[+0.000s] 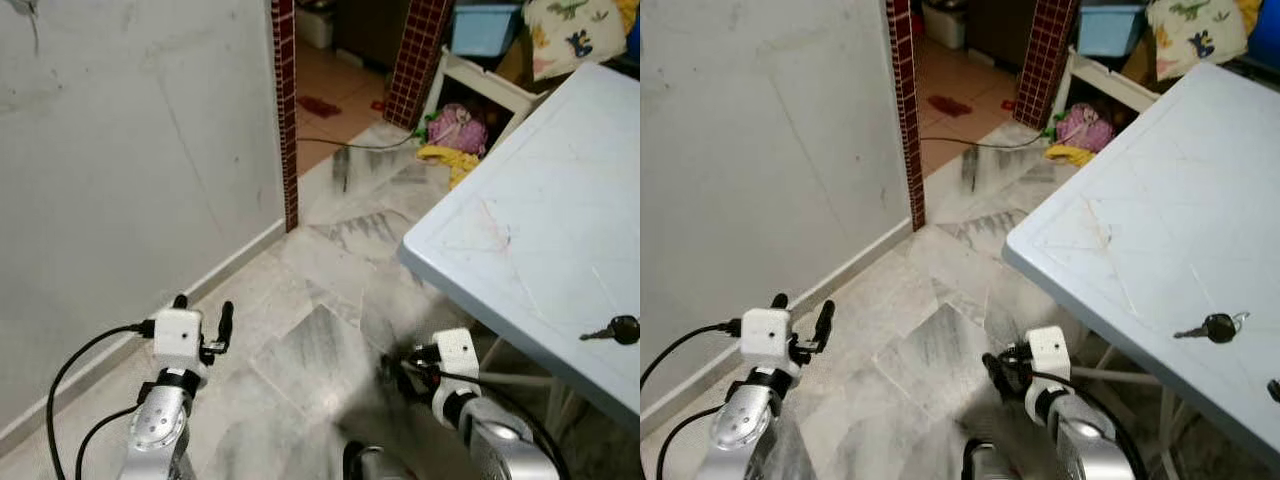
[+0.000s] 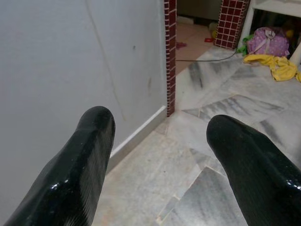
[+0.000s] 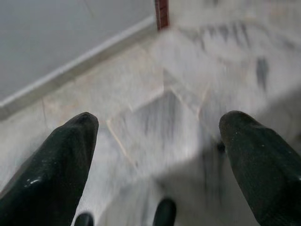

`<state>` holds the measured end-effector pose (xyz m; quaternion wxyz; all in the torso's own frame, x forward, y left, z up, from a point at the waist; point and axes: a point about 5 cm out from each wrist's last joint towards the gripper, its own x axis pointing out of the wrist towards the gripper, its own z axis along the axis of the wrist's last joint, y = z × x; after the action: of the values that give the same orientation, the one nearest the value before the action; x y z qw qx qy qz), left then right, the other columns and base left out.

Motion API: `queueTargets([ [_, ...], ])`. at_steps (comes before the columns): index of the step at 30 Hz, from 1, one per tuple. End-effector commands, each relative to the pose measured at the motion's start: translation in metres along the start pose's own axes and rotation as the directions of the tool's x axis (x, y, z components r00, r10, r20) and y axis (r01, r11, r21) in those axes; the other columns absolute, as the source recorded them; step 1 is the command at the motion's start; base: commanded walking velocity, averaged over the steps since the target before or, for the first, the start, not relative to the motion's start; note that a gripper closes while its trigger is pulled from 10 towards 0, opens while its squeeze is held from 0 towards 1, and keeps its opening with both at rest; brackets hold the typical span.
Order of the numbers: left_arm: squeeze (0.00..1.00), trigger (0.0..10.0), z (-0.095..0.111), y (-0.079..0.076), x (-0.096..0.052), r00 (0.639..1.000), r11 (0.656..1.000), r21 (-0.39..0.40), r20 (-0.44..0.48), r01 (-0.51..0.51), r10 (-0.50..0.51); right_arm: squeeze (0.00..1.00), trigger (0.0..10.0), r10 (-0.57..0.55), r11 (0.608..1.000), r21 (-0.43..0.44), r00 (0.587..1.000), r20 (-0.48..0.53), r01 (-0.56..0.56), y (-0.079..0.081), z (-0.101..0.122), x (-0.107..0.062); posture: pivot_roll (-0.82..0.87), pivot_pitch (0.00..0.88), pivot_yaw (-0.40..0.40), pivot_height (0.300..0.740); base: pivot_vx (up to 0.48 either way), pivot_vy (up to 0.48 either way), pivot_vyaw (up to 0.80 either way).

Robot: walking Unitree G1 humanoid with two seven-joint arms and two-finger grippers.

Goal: Hang keys on a hook

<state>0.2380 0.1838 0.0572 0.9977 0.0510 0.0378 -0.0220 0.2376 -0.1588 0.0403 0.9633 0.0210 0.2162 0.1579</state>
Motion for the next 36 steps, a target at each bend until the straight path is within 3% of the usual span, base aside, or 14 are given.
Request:
queueTargets([
  [1,0.00,10.0,0.002,0.004,-0.009,1.000,1.000,0.011,-0.020,0.014,-0.014,0.00,10.0,0.008,0.999,-0.046,0.999,0.054,-0.005,0.003,0.012,-0.010,-0.10,0.159,-0.012,0.740,0.000,0.000,0.00],
  [2,0.00,10.0,0.005,0.005,-0.011,0.999,0.999,0.029,-0.025,0.035,-0.035,0.00,10.0,0.006,0.996,-0.088,0.994,0.113,0.004,0.004,0.026,-0.017,-0.10,0.159,-0.012,0.740,0.000,0.000,0.00],
  [6,0.00,10.0,0.006,0.006,-0.013,0.999,0.999,0.036,-0.038,0.034,-0.032,0.00,10.0,0.016,0.995,-0.101,0.985,0.174,0.002,0.007,0.040,-0.022,-0.10,0.161,-0.009,0.740,0.000,0.000,0.00],
  [8,0.00,10.0,0.011,0.009,-0.013,1.000,0.996,0.091,0.006,0.021,-0.022,0.00,10.0,0.050,0.985,-0.171,0.966,0.253,-0.006,0.016,0.056,-0.028,-0.12,0.162,-0.006,0.740,0.000,0.000,0.00],
  [9,0.00,10.0,0.011,0.009,-0.013,1.000,0.996,0.091,0.006,0.021,-0.022,0.00,10.0,0.050,0.985,-0.171,0.966,0.253,-0.006,0.016,0.056,-0.028,-0.12,0.162,-0.006,0.740,0.000,0.000,0.00],
  [10,0.00,10.0,0.013,0.009,-0.013,1.000,0.996,0.093,0.021,0.011,-0.013,0.00,10.0,0.067,0.974,-0.225,0.951,0.302,0.003,0.021,0.063,-0.031,-0.12,0.165,-0.003,0.740,0.000,0.000,0.00],
  [14,0.00,10.0,0.016,0.009,-0.012,0.999,0.995,0.097,0.045,-0.006,0.001,0.00,10.0,0.029,0.967,-0.245,0.922,0.387,0.073,0.020,0.075,-0.036,-0.12,0.167,-0.003,0.740,0.000,0.000,0.00],
  [15,0.00,10.0,0.019,0.009,-0.010,0.998,0.994,0.110,0.062,-0.012,0.005,0.00,10.0,-0.059,0.942,-0.277,0.903,0.426,0.192,0.011,0.081,-0.037,-0.12,0.169,-0.002,0.740,0.000,0.000,0.00],
  [16,0.00,10.0,0.021,0.010,-0.008,0.998,0.994,0.110,0.067,-0.017,0.009,0.00,10.0,-0.087,0.937,-0.268,0.894,0.440,0.224,0.008,0.083,-0.038,-0.12,0.169,-0.001,0.740,0.000,0.000,0.00],
  [18,0.00,10.0,0.026,0.011,-0.003,0.997,0.995,0.101,0.072,-0.025,0.018,0.00,10.0,-0.184,0.901,-0.275,0.869,0.459,0.336,-0.002,0.082,-0.039,-0.12,0.169,0.002,0.740,0.000,0.000,0.00],
  [21,0.00,10.0,0.024,0.011,-0.002,0.999,0.997,0.080,0.048,-0.021,0.017,0.00,10.0,-0.247,0.897,-0.228,0.858,0.451,0.378,-0.007,0.077,-0.041,-0.12,0.169,0.006,0.740,0.000,0.000,0.00],
  [25,0.00,10.0,0.021,0.008,0.000,1.000,0.999,0.038,0.026,0.000,-0.001,0.00,10.0,-0.270,0.908,-0.188,0.865,0.422,0.375,-0.006,0.069,-0.038,-0.12,0.168,0.011,0.740,0.000,0.000,0.00],
  [36,0.00,10.0,0.030,-0.007,0.010,0.998,0.998,0.007,0.028,0.060,-0.060,0.00,10.0,-0.275,0.910,-0.176,0.864,0.422,0.376,0.000,0.068,-0.030,-0.12,0.160,0.015,0.740,0.000,0.000,-0.80],
])
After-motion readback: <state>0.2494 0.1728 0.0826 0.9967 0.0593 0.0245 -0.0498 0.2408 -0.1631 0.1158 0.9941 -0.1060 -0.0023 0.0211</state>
